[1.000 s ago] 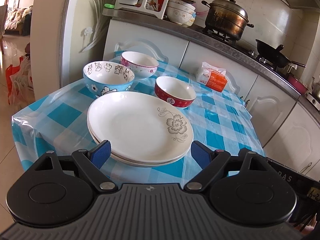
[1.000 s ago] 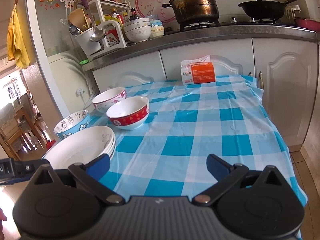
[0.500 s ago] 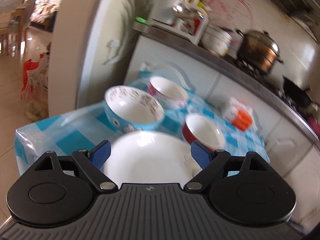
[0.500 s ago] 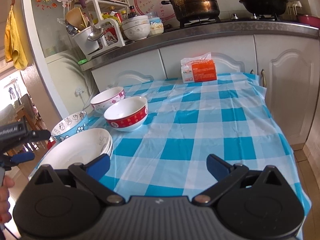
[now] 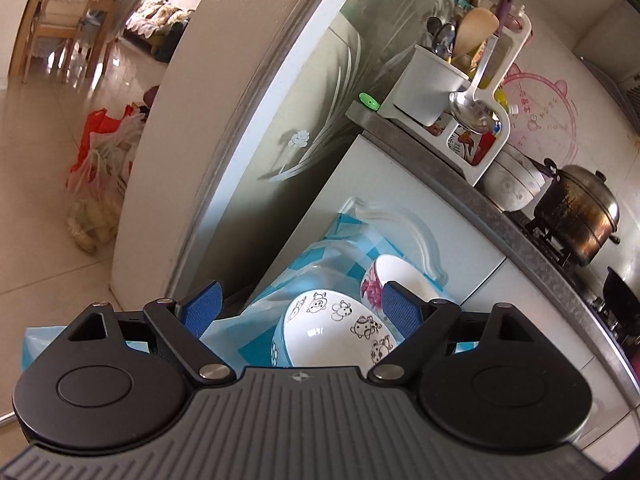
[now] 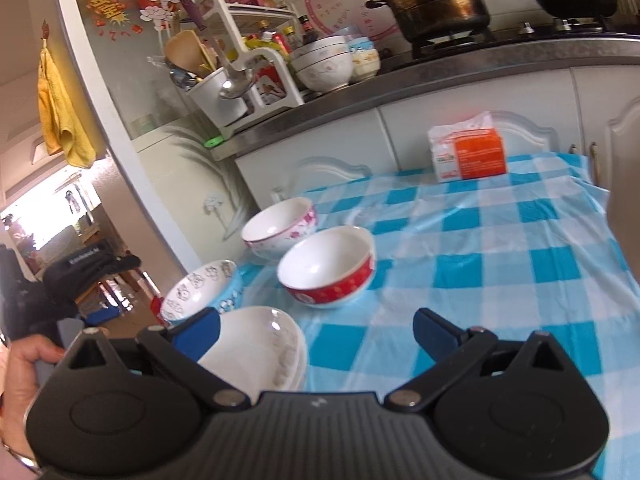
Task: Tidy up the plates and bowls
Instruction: 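Lower the left gripper fingers around the blue cartoon bowl's rim, then close the left gripper on the blue cartoon bowl's rim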
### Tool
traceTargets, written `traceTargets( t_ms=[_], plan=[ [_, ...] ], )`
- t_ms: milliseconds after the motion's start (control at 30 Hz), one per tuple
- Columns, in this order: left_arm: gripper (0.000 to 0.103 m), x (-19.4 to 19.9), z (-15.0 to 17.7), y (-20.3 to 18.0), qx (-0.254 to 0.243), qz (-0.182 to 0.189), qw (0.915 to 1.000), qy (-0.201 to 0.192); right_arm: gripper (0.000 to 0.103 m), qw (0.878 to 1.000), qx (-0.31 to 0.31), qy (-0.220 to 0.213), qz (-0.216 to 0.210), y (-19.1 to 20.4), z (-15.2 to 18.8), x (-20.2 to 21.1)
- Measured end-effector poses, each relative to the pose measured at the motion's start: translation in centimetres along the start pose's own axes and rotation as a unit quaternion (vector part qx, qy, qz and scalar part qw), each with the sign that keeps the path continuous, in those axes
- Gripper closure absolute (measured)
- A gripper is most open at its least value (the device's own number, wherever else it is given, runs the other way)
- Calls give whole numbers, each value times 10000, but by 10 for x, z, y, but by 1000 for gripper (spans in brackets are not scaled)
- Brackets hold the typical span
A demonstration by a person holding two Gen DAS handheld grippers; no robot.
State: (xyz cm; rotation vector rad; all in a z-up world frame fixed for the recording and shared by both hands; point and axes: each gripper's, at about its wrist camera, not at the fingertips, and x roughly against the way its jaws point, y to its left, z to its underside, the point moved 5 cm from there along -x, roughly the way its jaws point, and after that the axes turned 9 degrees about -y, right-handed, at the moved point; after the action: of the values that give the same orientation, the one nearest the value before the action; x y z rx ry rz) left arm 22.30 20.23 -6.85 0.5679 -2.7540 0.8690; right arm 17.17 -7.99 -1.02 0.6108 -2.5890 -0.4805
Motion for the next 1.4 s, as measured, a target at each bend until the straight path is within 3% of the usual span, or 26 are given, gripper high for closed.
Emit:
traceTargets(
  t_ms=[200, 433, 600, 867, 1067, 1133, 1233, 1400],
  plan=[
    [0, -18, 1, 0, 48, 545, 9983, 211, 1, 9993, -38, 249, -283, 19, -11, -44],
    [0, -31, -2, 18, 463, 584, 9969, 264, 1, 9965, -426, 421, -581, 29, -28, -98],
    [0, -40, 3, 29, 667, 527, 9951, 512, 1, 9938, -733, 595, -580, 25, -38, -142],
    [0, -44, 11, 21, 611, 735, 9922, 800, 13, 9807, -1013, 1152, -1210, 47, -28, -189],
    [9, -44, 14, 21, 894, 1065, 9856, 959, 15, 9679, -939, 1855, -1411, 60, -7, -216],
    [17, -46, 17, 21, 951, 1120, 9835, 1060, 15, 9656, -977, 1976, -1378, 58, -2, -221],
    [31, -47, 21, 20, 820, 979, 9855, 1115, 20, 9668, -819, 2010, -1352, 57, 3, -223],
    [40, -48, 24, 20, 707, 828, 9877, 1124, 28, 9662, -538, 2074, -1436, 65, 5, -224]
  ],
)
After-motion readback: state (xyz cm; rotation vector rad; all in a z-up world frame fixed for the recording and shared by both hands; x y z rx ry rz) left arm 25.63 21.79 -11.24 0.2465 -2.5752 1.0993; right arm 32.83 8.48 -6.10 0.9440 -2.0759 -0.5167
